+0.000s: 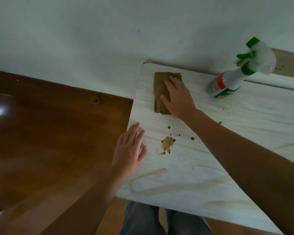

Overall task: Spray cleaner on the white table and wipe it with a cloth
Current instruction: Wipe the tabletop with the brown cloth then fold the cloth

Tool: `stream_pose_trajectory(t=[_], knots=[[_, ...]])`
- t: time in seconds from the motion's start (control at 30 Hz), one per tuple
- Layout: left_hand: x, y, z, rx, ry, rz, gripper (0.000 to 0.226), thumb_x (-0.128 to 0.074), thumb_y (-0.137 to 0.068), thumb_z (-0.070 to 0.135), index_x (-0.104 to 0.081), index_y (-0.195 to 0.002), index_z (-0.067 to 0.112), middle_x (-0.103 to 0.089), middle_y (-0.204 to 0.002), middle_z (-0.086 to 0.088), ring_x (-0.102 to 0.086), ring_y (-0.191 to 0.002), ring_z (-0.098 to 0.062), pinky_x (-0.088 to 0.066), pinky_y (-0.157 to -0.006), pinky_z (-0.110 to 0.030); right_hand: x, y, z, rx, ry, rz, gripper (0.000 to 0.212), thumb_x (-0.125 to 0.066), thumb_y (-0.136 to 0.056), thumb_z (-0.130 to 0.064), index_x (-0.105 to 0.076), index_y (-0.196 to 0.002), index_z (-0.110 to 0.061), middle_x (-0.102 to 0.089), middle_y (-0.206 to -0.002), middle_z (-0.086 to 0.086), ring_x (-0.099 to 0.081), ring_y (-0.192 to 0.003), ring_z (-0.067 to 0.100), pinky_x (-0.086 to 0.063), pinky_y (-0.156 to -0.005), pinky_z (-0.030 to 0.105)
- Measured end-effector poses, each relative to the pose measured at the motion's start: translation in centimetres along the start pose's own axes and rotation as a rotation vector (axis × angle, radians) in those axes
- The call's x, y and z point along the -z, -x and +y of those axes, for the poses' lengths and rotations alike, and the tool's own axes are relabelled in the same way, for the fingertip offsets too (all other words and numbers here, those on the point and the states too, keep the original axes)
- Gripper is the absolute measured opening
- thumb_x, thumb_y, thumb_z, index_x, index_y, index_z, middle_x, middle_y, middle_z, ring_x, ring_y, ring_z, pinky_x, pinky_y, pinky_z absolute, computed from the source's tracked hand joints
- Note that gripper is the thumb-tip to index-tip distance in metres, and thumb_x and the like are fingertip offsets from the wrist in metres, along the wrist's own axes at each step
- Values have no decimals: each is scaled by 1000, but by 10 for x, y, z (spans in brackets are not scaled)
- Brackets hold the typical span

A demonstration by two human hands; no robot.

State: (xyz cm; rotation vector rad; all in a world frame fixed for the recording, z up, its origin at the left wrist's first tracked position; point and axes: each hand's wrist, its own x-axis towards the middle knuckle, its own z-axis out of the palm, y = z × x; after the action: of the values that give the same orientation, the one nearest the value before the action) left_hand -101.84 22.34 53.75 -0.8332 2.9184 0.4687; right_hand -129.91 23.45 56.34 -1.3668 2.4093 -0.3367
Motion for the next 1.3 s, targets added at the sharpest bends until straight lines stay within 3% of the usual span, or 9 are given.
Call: stream_pose_trajectory(t=[0.13,0.3,0.5,0.63,0.77,0.9,0.97,1.13,1.3], knots=[[-9,2,-1,-15,19,63,54,-50,-103,38,-45,-150,12,-27,-168,-11,-21,-158,-23,-30,-125,-42,-28,14,-4,52,92,48,65,-47,-98,-38,-30,-153,-9,-19,-163,17,-12,-152,33,-12,-124,48],[-11,5,-6,-47,47,88,56,-51,-103,36,-43,-153,10,-25,-169,-12,-20,-159,-24,-31,-124,-44,-14,25,26,343,225,-57,59,-43,-100,-38,-33,-153,-14,-25,-162,13,-19,-151,30,-18,-123,46],[-16,5,-7,-43,42,106,58,-50,-103,36,-42,-154,10,-24,-169,-13,-18,-159,-25,-26,-126,-44,10,-16,52,-11,168,81,54,-45,-100,-22,-35,-151,-7,-27,-160,19,-21,-149,36,-20,-122,47],[-18,5,-7,-50,45,115,58,-50,-102,36,-43,-154,10,-25,-169,-13,-18,-159,-25,-25,-127,-42,-12,-29,14,-12,171,110,57,-42,-97,-25,-36,-150,-3,-27,-159,23,-21,-149,39,-13,-124,49],[-17,4,-8,-56,33,124,58,-52,-101,35,-44,-153,9,-27,-168,-14,-21,-158,-26,-28,-125,-42,-34,-15,-28,230,207,41,58,-45,-99,-28,-35,-151,-6,-26,-160,20,-18,-151,35,-12,-124,50],[-15,4,-7,-52,20,118,59,-52,-101,36,-44,-153,10,-27,-168,-14,-21,-158,-26,-29,-125,-42,-24,-5,-21,524,248,-83,57,-45,-98,-28,-36,-152,-11,-28,-161,15,-21,-150,31,-13,-124,44],[-16,4,-7,-51,29,113,60,-53,-100,36,-44,-154,10,-26,-168,-14,-21,-158,-25,-28,-125,-42,-13,-15,-2,494,249,-46,54,-44,-97,-25,-41,-149,-11,-33,-159,15,-27,-148,32,-17,-123,42],[-18,5,-8,-45,44,115,59,-53,-101,35,-43,-154,10,-24,-169,-13,-18,-159,-24,-27,-126,-42,-4,-53,15,177,143,64,55,-46,-93,-15,-43,-147,-6,-34,-156,20,-27,-146,39,-24,-121,48],[-17,5,-8,-55,61,128,57,-51,-102,35,-45,-152,10,-25,-169,-13,-18,-159,-24,-28,-126,-43,-27,-54,-35,78,153,110,55,-41,-99,-24,-36,-150,-7,-25,-160,21,-19,-150,38,-13,-124,50]])
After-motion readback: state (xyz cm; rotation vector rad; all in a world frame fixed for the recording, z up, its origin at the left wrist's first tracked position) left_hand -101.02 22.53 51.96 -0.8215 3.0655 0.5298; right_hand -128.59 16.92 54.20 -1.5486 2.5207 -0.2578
